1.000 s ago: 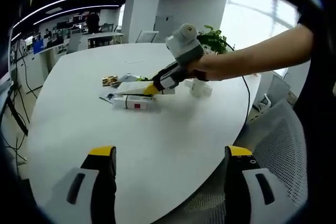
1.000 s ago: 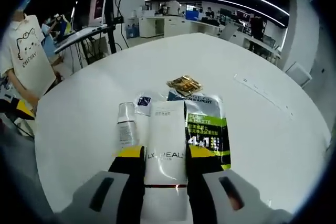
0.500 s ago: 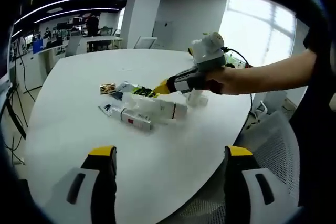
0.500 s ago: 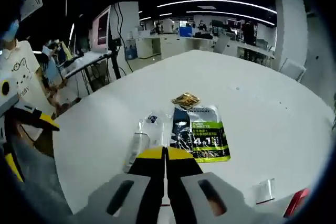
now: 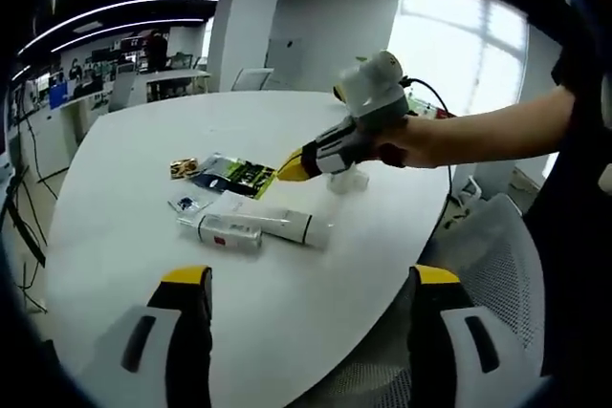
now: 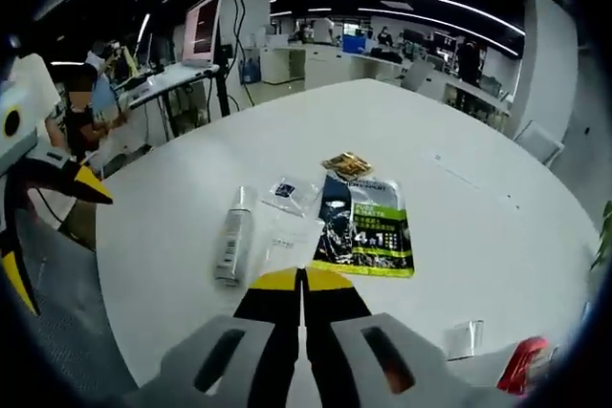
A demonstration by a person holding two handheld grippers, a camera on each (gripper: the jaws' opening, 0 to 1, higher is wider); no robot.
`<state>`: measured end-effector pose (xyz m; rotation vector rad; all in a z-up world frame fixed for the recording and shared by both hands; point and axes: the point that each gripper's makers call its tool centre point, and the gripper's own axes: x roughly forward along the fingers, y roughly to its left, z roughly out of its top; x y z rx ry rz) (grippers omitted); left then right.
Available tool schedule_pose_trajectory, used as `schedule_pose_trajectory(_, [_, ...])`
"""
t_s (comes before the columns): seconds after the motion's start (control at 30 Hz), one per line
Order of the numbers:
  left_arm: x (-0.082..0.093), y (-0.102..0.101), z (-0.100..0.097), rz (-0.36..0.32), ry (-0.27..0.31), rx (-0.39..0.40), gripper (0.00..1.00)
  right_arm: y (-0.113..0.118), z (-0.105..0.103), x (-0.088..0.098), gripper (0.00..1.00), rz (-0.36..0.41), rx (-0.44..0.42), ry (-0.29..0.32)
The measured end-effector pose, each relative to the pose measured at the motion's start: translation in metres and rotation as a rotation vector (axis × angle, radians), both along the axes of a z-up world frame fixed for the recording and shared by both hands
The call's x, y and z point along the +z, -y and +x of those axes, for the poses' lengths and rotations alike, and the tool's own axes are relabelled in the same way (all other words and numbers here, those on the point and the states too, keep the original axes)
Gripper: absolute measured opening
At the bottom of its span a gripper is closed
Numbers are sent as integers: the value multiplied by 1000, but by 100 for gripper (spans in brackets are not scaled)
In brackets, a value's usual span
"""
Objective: Arrange the skincare products in the storage area until every visible bottle or jar stands upright without overlapping.
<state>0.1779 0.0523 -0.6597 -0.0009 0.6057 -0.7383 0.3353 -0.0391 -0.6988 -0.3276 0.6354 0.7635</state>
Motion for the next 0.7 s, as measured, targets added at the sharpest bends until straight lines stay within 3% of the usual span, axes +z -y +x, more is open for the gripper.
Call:
schedule_pose_trajectory(0.17, [-4,-5,-2,14,-4,11,78,-8,-4,-1,4,-13,12,-13])
schedule_pose_trajectory(0.4, [-8,-16,-3,90,37,13,78,-18,2,-7,18,-44,15,-54])
schedule_pose_trajectory(0.7, [-10,-22,3,86,64,38,78,-30,3,-24,29,-89,14,-113])
